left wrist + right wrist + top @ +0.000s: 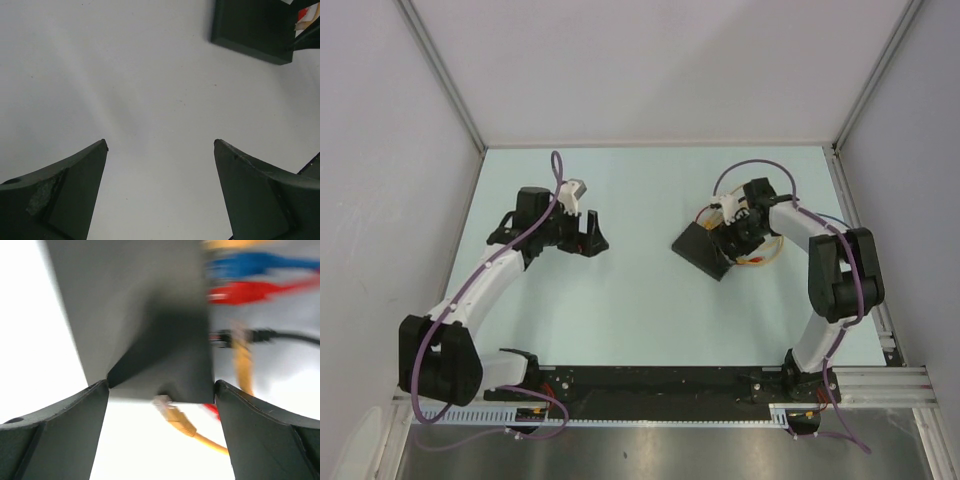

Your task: Pull the plug from the switch port

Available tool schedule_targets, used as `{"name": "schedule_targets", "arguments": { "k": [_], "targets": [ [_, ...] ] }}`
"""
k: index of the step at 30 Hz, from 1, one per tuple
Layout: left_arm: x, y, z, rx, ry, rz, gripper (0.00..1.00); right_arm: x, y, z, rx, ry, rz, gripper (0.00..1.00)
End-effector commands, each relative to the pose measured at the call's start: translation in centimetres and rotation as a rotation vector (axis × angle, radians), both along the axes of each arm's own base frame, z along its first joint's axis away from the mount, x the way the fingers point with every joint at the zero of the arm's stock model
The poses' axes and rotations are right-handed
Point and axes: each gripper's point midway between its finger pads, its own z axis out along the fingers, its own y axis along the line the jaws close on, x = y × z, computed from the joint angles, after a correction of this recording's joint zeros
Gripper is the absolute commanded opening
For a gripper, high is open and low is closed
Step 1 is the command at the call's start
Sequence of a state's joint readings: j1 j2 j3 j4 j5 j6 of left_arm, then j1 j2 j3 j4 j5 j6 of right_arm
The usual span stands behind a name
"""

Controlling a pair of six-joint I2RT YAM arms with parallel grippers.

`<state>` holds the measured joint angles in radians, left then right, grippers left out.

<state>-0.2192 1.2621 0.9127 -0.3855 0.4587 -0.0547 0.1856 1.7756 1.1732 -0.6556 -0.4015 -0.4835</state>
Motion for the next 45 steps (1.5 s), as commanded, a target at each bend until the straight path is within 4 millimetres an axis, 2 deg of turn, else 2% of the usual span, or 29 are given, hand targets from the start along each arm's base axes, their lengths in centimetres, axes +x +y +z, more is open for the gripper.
{"name": "schedule_targets", "arguments": {
  "k": [1, 5, 8, 11, 15, 17, 20, 21, 24, 26, 27, 29, 31, 32, 34, 36, 37, 38, 40, 45],
  "targets": [
    [0.0, 0.7, 1.2, 0.009, -0.063, 0.004, 0.94, -0.3, 4.0, 1.1, 0.074, -0.006, 0.079, 0.91],
    [0.1, 1.2, 1.1, 0.006, -0.063, 0.021, 0.94, -1.6, 7.3, 2.5, 0.132, -0.003, 0.108, 0.92],
    [0.0, 1.2, 0.9, 0.004, -0.059, 0.022, 0.94, -2.0, 8.6, 3.9, 0.130, -0.038, 0.121, 0.93],
    [0.1, 1.1, 0.9, -0.002, -0.053, 0.020, 0.94, -2.3, 8.0, 5.3, 0.100, -0.048, 0.101, 0.93],
    [0.3, 0.6, 0.5, -0.033, -0.027, 0.018, 0.94, -3.7, 6.7, 7.1, 0.068, -0.041, 0.122, 0.93],
    [0.4, -0.1, 0.2, -0.076, 0.010, 0.015, 0.94, -3.6, 6.3, 8.3, 0.066, -0.079, 0.136, 0.93],
    [1.1, -0.9, 0.1, -0.123, 0.045, 0.027, 0.94, -1.4, 5.2, 9.8, 0.065, -0.175, 0.105, 0.93],
    [1.4, -1.0, 0.2, -0.130, 0.049, 0.028, 0.94, 0.5, 4.5, 10.6, 0.081, -0.235, 0.063, 0.93],
    [2.4, -1.3, -0.1, -0.136, 0.077, 0.037, 0.94, 3.9, 3.1, 11.7, 0.099, -0.340, 0.000, 0.91],
    [3.1, -1.6, 0.0, -0.148, 0.093, 0.045, 0.93, 5.6, 1.5, 11.1, 0.064, -0.368, -0.023, 0.90],
    [3.3, -1.9, -0.8, -0.148, 0.121, 0.044, 0.93, 6.5, 0.9, 11.0, 0.055, -0.388, -0.032, 0.89],
    [3.8, -2.4, -0.8, -0.159, 0.135, 0.042, 0.93, 7.8, -1.0, 9.7, 0.035, -0.373, -0.068, 0.88],
    [4.0, -3.3, -1.8, -0.155, 0.162, 0.027, 0.93, 8.9, -2.7, 9.1, 0.010, -0.377, -0.103, 0.84],
    [4.3, -3.6, -1.8, -0.156, 0.161, 0.018, 0.93, 9.5, -3.4, 8.4, 0.002, -0.371, -0.119, 0.84],
    [4.3, -4.7, -3.0, -0.152, 0.197, 0.000, 0.93, 10.6, -5.0, 8.0, -0.011, -0.375, -0.162, 0.83],
    [4.6, -5.7, -3.2, -0.159, 0.204, -0.016, 0.93, 12.1, -6.2, 7.6, -0.027, -0.400, -0.203, 0.84],
    [4.8, -6.0, -4.3, -0.158, 0.239, -0.010, 0.93, 12.7, -6.6, 7.5, -0.032, -0.407, -0.217, 0.86],
    [5.3, -6.5, -4.1, -0.166, 0.235, -0.017, 0.93, 13.3, -7.1, 7.6, -0.027, -0.414, -0.243, 0.86],
    [5.5, -7.3, -5.2, -0.165, 0.269, -0.026, 0.93, 14.4, -7.5, 7.0, -0.031, -0.408, -0.256, 0.88],
    [6.7, -9.6, -6.0, -0.189, 0.306, -0.058, 0.93, 15.7, -6.7, 4.9, -0.006, -0.360, -0.254, 0.93]
  ]
}}
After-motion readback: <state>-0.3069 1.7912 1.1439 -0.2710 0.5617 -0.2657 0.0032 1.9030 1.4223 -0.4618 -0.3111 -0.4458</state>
